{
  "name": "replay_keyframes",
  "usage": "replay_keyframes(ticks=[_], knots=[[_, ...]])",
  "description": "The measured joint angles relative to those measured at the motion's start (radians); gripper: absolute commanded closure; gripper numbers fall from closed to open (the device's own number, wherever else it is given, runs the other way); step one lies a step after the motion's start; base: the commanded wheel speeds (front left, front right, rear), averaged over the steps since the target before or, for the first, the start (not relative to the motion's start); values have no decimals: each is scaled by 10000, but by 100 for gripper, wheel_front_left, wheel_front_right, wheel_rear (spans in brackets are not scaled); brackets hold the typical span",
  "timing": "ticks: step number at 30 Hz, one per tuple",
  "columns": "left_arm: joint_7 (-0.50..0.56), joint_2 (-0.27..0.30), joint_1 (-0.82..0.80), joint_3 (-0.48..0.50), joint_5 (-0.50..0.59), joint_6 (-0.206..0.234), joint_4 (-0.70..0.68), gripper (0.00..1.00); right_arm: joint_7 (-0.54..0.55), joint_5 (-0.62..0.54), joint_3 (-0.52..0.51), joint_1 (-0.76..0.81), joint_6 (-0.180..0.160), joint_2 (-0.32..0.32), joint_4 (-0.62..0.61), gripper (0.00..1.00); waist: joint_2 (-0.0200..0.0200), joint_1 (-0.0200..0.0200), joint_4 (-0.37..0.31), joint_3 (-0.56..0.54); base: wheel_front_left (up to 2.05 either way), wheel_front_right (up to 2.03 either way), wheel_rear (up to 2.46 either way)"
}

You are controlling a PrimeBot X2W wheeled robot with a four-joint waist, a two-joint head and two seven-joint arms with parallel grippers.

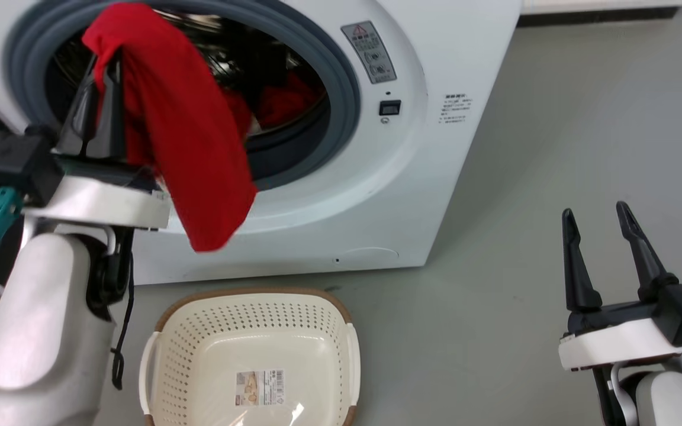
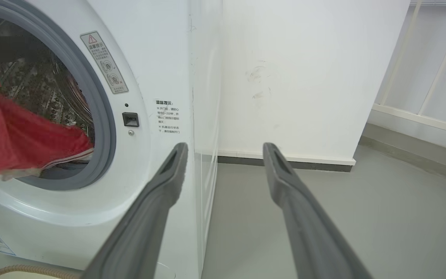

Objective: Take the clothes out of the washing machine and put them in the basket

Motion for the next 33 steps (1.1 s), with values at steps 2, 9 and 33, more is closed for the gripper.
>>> replay_keyframes(ticks=[2, 9, 33], knots=[[-2, -86, 420, 251, 92, -46, -755, 100, 0, -13, 2, 115, 0, 2, 42, 0, 0, 0, 105, -187, 0, 0, 0], [0, -228, 1801, 474, 395, -84, -2938, 100, 0, -27, -111, 321, 0, 0, 82, 0, 0, 1, 462, -585, 0, 0, 0], [2836, -211, 3919, -1118, -339, -554, -326, 100, 0, -458, -226, -21, 0, -2, -61, 0, 0, 3, 924, 878, 0, 0, 0]])
